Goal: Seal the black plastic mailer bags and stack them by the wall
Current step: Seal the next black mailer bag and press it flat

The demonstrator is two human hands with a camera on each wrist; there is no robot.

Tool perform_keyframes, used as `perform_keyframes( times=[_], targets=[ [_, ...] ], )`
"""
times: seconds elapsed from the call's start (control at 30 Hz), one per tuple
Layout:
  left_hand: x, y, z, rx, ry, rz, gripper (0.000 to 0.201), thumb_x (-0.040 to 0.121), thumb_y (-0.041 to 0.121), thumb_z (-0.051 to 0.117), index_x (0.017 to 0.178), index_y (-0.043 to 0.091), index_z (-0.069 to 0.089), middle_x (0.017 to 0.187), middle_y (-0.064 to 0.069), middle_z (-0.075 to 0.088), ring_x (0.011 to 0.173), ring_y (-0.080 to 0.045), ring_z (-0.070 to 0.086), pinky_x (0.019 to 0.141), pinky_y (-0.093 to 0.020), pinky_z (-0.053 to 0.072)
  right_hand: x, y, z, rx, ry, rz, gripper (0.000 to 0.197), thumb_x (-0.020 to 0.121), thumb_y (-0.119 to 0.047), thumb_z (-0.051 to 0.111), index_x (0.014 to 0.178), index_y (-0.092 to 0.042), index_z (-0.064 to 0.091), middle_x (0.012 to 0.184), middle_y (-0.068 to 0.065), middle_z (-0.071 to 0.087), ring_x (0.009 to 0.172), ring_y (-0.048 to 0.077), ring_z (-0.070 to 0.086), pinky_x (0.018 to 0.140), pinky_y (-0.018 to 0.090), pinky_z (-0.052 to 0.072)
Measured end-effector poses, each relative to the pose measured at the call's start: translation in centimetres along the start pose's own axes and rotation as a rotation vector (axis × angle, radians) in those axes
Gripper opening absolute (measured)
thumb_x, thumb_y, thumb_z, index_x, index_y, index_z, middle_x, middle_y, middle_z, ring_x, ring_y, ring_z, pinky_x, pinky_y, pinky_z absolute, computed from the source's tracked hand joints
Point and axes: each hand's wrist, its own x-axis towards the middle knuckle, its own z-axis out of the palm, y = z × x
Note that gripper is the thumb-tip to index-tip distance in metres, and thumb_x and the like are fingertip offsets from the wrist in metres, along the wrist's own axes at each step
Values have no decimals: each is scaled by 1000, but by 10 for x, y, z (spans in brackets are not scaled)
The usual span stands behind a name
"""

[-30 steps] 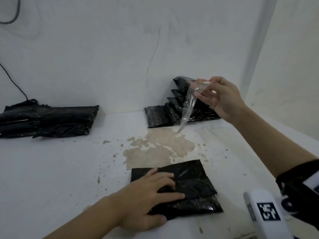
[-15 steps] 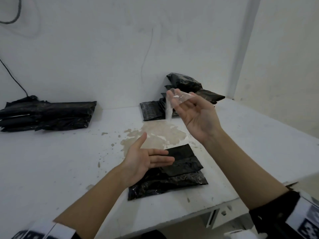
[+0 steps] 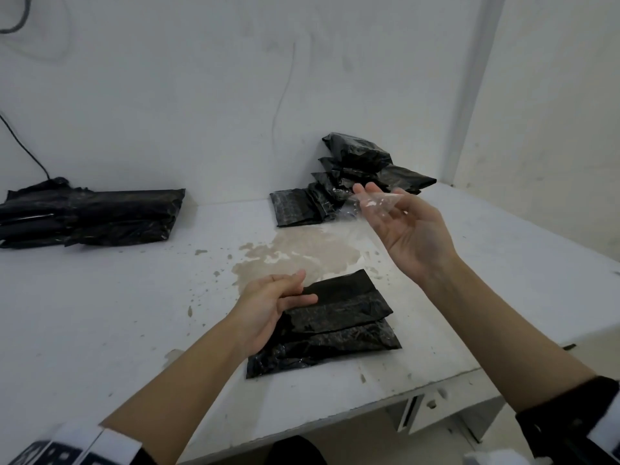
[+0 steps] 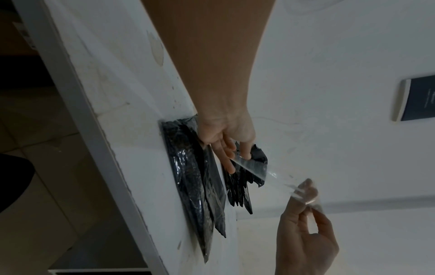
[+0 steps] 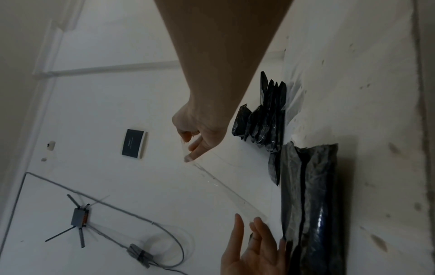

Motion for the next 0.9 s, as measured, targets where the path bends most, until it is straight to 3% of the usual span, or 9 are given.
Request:
perform_keyframes(
  times=[0.07, 0.2, 0.27, 0.33, 0.43, 0.5, 0.6, 0.77, 0.9],
  targets=[
    [2, -1, 0, 47, 22, -23, 28, 91, 25, 58, 68, 10, 53, 61, 4, 58, 65, -15, 70, 118, -43, 13, 0, 1, 9, -8, -28, -5, 20, 92, 9, 42, 79, -6, 45, 87, 17, 70, 105, 36, 64, 66, 28, 59],
    [4, -5, -1, 108, 34, -27, 38, 94, 26, 57, 61, 11, 45, 54, 10, 57, 77, -18, 73, 118, -46, 10, 5, 4, 28, -9, -110, 9, 24, 92, 8, 42, 74, -5, 51, 86, 15, 71, 103, 34, 65, 66, 29, 59],
    [4, -5, 0, 53, 43, -25, 33, 96, 29, 52, 70, 9, 49, 59, 3, 52, 73, -21, 73, 117, -46, 11, 6, 6, 38, -7, -127, 9, 34, 92, 9, 41, 65, -1, 59, 86, 17, 71, 100, 34, 65, 68, 28, 60],
    [5, -4, 0, -27, 63, -25, 33, 99, 35, 43, 89, 6, 55, 72, -4, 58, 69, -25, 72, 117, -48, 14, 6, 7, 47, 24, -149, 10, 45, 93, 9, 40, 56, 0, 64, 84, 18, 70, 97, 34, 66, 66, 27, 59],
    [2, 0, -1, -49, 13, -50, 57, 99, 49, 27, 117, 3, 55, 107, -13, 67, 79, -31, 72, 115, -51, 14, 9, 12, 53, 0, -191, 18, 54, 92, 8, 39, 48, -3, 68, 83, 16, 72, 91, 28, 69, 69, 26, 59],
    [-1, 1, -2, -82, -44, -57, 74, 94, 60, 22, 118, 0, 57, 110, -16, 69, 84, -33, 71, 114, -51, 11, 11, 17, 54, -15, -198, 18, 53, 92, 7, 40, 48, -4, 67, 89, 17, 71, 91, 27, 69, 70, 26, 59],
    [-7, 2, -2, -109, -80, -42, 84, 79, 69, 31, 108, -4, 63, 102, -20, 71, 84, -35, 71, 116, -51, 12, 12, 23, 54, -16, -195, 16, 53, 91, 8, 41, 47, -7, 66, 98, 19, 66, 93, 29, 69, 72, 27, 59],
    [-10, 3, 0, -124, -39, -9, 54, 71, 46, 57, 99, 0, 64, 83, -10, 73, 80, -28, 72, 119, -49, 8, 14, 28, 49, -16, -156, 28, 55, 92, 7, 41, 46, -9, 66, 97, 17, 65, 95, 30, 68, 69, 27, 59],
    [-14, 2, 1, -77, -73, 27, 20, 75, 28, 61, 79, 8, 61, 70, 4, 68, 87, -20, 72, 116, -46, 6, 14, 26, 47, 9, -103, 26, 23, 92, 8, 40, 75, -2, 52, 99, 19, 63, 100, 33, 65, 70, 29, 60]
  ],
)
